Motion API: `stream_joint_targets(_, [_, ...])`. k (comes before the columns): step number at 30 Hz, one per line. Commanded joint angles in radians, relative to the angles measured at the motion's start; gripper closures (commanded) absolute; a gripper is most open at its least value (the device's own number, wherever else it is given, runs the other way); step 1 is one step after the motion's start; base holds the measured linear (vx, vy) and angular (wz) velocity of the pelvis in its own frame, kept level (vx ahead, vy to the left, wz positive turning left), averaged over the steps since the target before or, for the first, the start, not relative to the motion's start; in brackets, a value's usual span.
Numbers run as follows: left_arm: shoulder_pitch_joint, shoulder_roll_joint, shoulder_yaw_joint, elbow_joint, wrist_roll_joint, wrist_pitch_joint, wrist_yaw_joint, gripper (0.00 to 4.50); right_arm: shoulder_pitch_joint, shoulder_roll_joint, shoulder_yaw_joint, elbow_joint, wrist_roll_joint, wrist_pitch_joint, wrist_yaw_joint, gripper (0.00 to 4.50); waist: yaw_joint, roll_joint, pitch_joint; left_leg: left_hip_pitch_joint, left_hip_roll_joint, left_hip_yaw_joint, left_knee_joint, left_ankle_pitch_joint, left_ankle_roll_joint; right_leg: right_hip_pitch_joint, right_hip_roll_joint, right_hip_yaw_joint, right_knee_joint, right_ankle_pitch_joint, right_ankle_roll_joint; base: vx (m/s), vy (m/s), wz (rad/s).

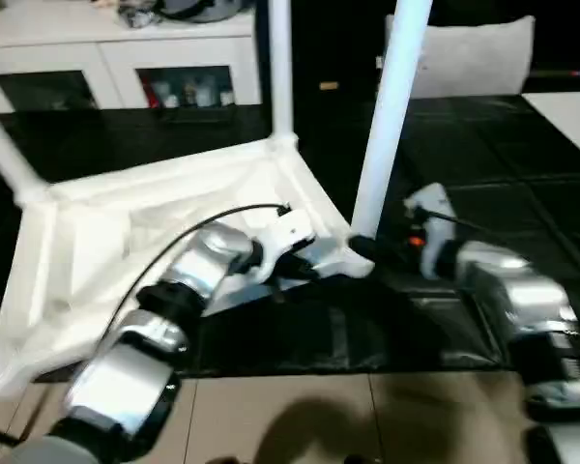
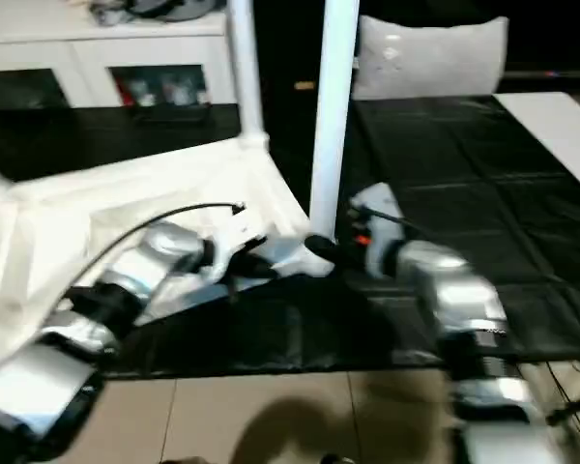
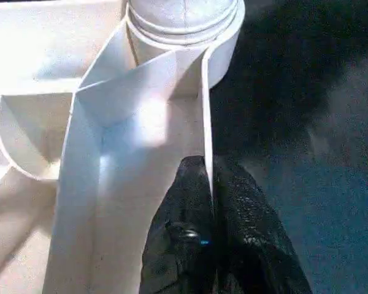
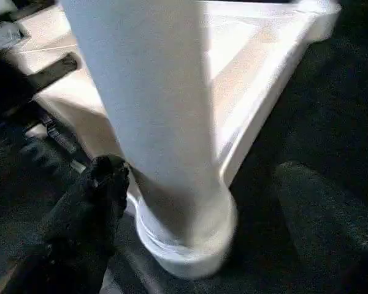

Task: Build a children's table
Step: Rotate leg to tighten

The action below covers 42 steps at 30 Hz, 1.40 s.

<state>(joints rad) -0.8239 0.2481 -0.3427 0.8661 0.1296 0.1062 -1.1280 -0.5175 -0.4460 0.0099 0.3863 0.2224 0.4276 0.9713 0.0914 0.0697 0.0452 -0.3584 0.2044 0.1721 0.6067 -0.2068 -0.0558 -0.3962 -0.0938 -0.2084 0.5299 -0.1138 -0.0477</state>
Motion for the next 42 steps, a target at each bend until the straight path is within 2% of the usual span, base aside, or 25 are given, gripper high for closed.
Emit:
stream_joint_targets(1, [0.003, 0.030, -0.043, -0.030, 0.027, -0.076, -0.085, 4.50, 0.002, -0.021, 0.020, -0.033, 0.030, -0.012, 0.085, 0.51, 0.009, -0.016, -0.088, 0.003, 0.035, -0.014, -0.058, -0.104, 0.112, 0.069, -0.075, 0.067, -0.047, -0.336, -0.038, 0.000, 0.000, 0.00])
stream_joint_targets(2, [0.004, 0.036, -0.048, -0.031, 0.028, -0.087, -0.099, 4.50, 0.004, -0.029, 0.024, -0.035, 0.034, -0.013, 0.103, 0.51, 0.014, -0.019, -0.088, 0.002, 0.034, -0.012, -0.057, -0.099, 0.113, 0.067, -0.075, 0.067, -0.045, -0.336, -0.041, 0.000, 0.000, 0.00])
stream_joint_targets(4, [0.007, 0.057, -0.060, -0.034, 0.024, -0.118, -0.152, 4.50, 0.012, -0.053, 0.044, -0.045, 0.042, -0.018, 0.166, 0.51, 0.022, -0.017, -0.085, 0.005, 0.033, -0.010, -0.057, -0.108, 0.108, 0.064, -0.075, 0.066, -0.050, -0.364, -0.040, 0.000, 0.000, 0.00])
stream_joint_targets(12, [0.011, 0.085, -0.083, -0.054, 0.005, -0.158, -0.276, 4.50, 0.039, -0.080, 0.103, -0.083, 0.081, 0.015, 0.324, 1.23, 0.050, -0.020, -0.082, 0.011, 0.037, -0.008, -0.058, -0.130, 0.085, 0.058, -0.076, 0.068, -0.055, -0.419, -0.025, 0.000, 0.000, 0.00])
stream_joint_targets(17, [0.013, 0.074, -0.082, -0.057, 0.001, -0.160, -0.282, 4.50, 0.040, -0.067, 0.128, -0.073, 0.076, 0.009, 0.344, 1.59, 0.053, -0.020, -0.083, 0.010, 0.037, -0.009, -0.059, -0.126, 0.074, 0.058, -0.075, 0.066, -0.056, -0.425, -0.016, 0.000, 0.000, 0.00])
stream_joint_targets(23, [0.016, 0.070, -0.077, -0.057, -0.005, -0.159, -0.282, 4.50, 0.036, -0.064, 0.138, -0.066, 0.082, 0.015, 0.361, 2.15, 0.055, -0.021, -0.083, 0.008, 0.036, -0.009, -0.058, -0.119, 0.077, 0.058, -0.075, 0.066, -0.055, -0.418, -0.014, 0.000, 0.000, 0.00])
stream_joint_targets(25, [0.017, 0.068, -0.071, -0.057, -0.012, -0.150, -0.284, 4.50, 0.037, -0.065, 0.139, -0.070, 0.086, 0.022, 0.363, 2.21, 0.055, -0.021, -0.083, 0.009, 0.036, -0.009, -0.059, -0.125, 0.074, 0.058, -0.075, 0.065, -0.058, -0.432, -0.009, 0.000, 0.000, 0.00])
stream_joint_targets(29, [0.024, 0.046, -0.040, -0.068, -0.043, -0.084, -0.260, 4.50, 0.047, -0.038, 0.122, -0.093, 0.105, 0.064, 0.314, 2.51, 0.054, -0.021, -0.082, 0.009, 0.035, -0.009, -0.059, -0.128, 0.071, 0.058, -0.074, 0.063, -0.060, -0.441, -0.003, 0.000, 0.000, 0.00])
stream_joint_targets(30, [0.022, 0.028, -0.024, -0.065, -0.047, -0.042, -0.216, 4.50, 0.044, -0.002, 0.097, -0.096, 0.111, 0.086, 0.242, 2.52, 0.053, -0.021, -0.082, 0.009, 0.036, -0.009, -0.060, -0.123, 0.070, 0.057, -0.074, 0.064, -0.061, -0.439, -0.005, 0.000, 0.000, 0.00])
stream_joint_targets(31, [0.022, 0.028, -0.024, -0.065, -0.047, -0.042, -0.216, 4.50, 0.044, -0.002, 0.097, -0.096, 0.111, 0.086, 0.242, 2.54, 0.051, -0.021, -0.080, 0.009, 0.036, -0.010, -0.059, -0.126, 0.062, 0.057, -0.075, 0.061, -0.063, -0.448, -0.002, 0.000, 0.000, 0.00])
stream_joint_targets(33, [0.011, 0.002, -0.003, -0.050, -0.041, 0.019, -0.134, 4.50, 0.026, 0.055, 0.068, -0.076, 0.091, 0.096, 0.116, 2.55, 0.044, -0.023, -0.078, 0.010, 0.028, -0.008, -0.058, -0.138, 0.052, 0.056, -0.074, 0.057, -0.071, -0.486, 0.016, 0.000, 0.000, 0.00])
stream_joint_targets(34, [0.004, -0.013, 0.008, -0.043, -0.038, 0.050, -0.088, 4.50, 0.011, 0.085, 0.054, -0.056, 0.070, 0.103, 0.036, 2.55, 0.040, -0.021, -0.076, 0.015, 0.026, -0.007, -0.057, -0.149, 0.044, 0.052, -0.072, 0.053, -0.077, -0.511, 0.024, 0.000, 0.000, 0.00])
stream_joint_targets(35, [-0.002, -0.030, 0.019, -0.037, -0.038, 0.065, -0.040, 4.50, -0.008, 0.117, 0.041, -0.031, 0.045, 0.117, -0.056, 2.55, 0.029, -0.023, -0.074, 0.011, 0.022, -0.009, -0.057, -0.158, 0.035, 0.056, -0.069, 0.044, -0.081, -0.530, 0.039, 0.000, 0.000, 0.00])
stream_joint_targets(36, [-0.003, -0.033, 0.021, -0.037, -0.039, 0.068, -0.034, 4.50, -0.010, 0.121, 0.038, -0.027, 0.042, 0.120, -0.068, 2.55, 0.024, -0.023, -0.075, 0.011, 0.019, -0.009, -0.056, -0.162, 0.032, 0.057, -0.068, 0.040, -0.084, -0.537, 0.048, 0.000, 0.000, 0.00])
stream_joint_targets(37, [-0.012, -0.060, 0.042, -0.031, -0.045, 0.110, 0.029, 4.50, -0.037, 0.167, 0.012, 0.008, 0.023, 0.152, -0.186, 2.55, 0.010, -0.023, -0.073, 0.012, 0.015, -0.009, -0.054, -0.175, 0.034, 0.056, -0.065, 0.036, -0.092, -0.552, 0.065, 0.000, 0.000, 0.00])
stream_joint_targets(38, [-0.021, -0.080, 0.058, -0.022, -0.046, 0.142, 0.086, 4.50, -0.057, 0.198, -0.010, 0.038, 0.009, 0.166, -0.276, 2.55, -0.007, -0.020, -0.072, 0.009, 0.017, -0.011, -0.053, -0.183, 0.030, 0.057, -0.065, 0.031, -0.094, -0.553, 0.065, 0.000, 0.000, 0.00])
stream_joint_targets(39, [-0.028, -0.099, 0.072, -0.014, -0.048, 0.164, 0.138, 4.50, -0.076, 0.228, -0.029, 0.066, -0.003, 0.169, -0.356, 2.55, -0.016, -0.020, -0.072, 0.008, 0.015, -0.013, -0.051, -0.190, 0.030, 0.059, -0.064, 0.026, -0.097, -0.560, 0.074, 0.000, 0.000, 0.00])
stream_joint_targets(40, [-0.030, -0.107, 0.078, -0.012, -0.047, 0.174, 0.160, 4.50, -0.083, 0.240, -0.036, 0.076, -0.009, 0.171, -0.391, 2.55, -0.028, -0.017, -0.074, 0.010, 0.017, -0.015, -0.052, -0.196, 0.036, 0.059, -0.065, 0.026, -0.100, -0.551, 0.078, 0.000, 0.000, 0.00])
stream_joint_targets(41, [-0.033, -0.130, 0.096, -0.009, -0.051, 0.186, 0.210, 4.50, -0.096, 0.271, -0.055, 0.096, -0.008, 0.163, -0.451, 2.55, -0.041, -0.018, -0.076, 0.005, 0.017, -0.017, -0.053, -0.192, 0.043, 0.065, -0.065, 0.028, -0.097, -0.527, 0.077, 0.000, 0.000, 0.00])
stream_joint_targets(42, [-0.030, -0.148, 0.107, -0.012, -0.053, 0.192, 0.239, 4.50, -0.101, 0.295, -0.063, 0.105, -0.006, 0.149, -0.482, 2.55, -0.045, -0.017, -0.078, 0.004, 0.016, -0.016, -0.053, -0.186, 0.048, 0.064, -0.066, 0.030, -0.096, -0.517, 0.073, 0.000, 0.000, 0.00])
